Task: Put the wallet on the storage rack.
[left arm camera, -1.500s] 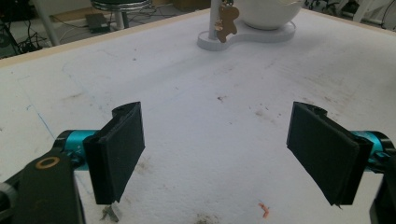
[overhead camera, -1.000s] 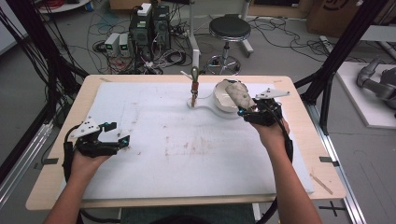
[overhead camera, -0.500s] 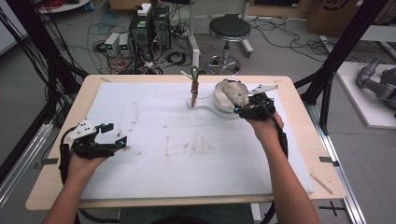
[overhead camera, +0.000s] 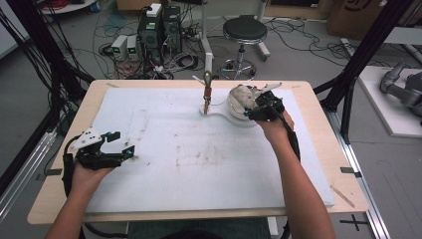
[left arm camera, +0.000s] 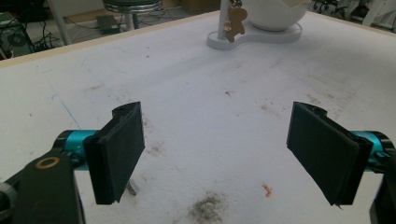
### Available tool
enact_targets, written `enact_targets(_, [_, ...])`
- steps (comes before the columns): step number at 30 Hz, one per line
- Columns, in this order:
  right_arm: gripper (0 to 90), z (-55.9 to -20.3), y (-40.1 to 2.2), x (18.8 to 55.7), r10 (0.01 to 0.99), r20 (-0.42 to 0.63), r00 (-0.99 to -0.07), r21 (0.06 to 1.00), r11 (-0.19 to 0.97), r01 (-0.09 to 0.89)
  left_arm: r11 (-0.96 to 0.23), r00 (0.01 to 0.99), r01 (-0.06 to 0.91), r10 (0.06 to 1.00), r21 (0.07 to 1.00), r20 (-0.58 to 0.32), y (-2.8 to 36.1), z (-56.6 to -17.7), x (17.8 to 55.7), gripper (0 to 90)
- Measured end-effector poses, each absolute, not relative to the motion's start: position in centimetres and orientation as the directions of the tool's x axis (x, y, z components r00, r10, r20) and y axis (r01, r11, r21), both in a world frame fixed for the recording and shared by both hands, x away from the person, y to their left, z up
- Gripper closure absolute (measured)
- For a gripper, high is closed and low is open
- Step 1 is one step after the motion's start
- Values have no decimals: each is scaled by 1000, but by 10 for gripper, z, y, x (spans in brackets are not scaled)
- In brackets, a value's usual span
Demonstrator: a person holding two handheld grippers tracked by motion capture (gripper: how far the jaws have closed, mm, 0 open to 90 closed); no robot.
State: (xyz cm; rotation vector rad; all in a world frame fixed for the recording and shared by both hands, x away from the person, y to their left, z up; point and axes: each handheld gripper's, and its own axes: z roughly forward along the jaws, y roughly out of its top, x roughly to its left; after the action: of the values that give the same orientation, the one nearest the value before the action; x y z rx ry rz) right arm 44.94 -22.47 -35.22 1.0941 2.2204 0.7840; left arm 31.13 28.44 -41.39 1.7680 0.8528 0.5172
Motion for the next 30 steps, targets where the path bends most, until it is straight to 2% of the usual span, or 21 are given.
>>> enact_targets(14, [374,-357,-220,456,806,-224,-548,670,535,514,-187,648,306,759,934,-61,285,-415,310,190])
enact_targets(30, [368,-367,-225,471,837,-222,-500,656,508,559,-189,645,312,762,931,-61,287,-416,310,190])
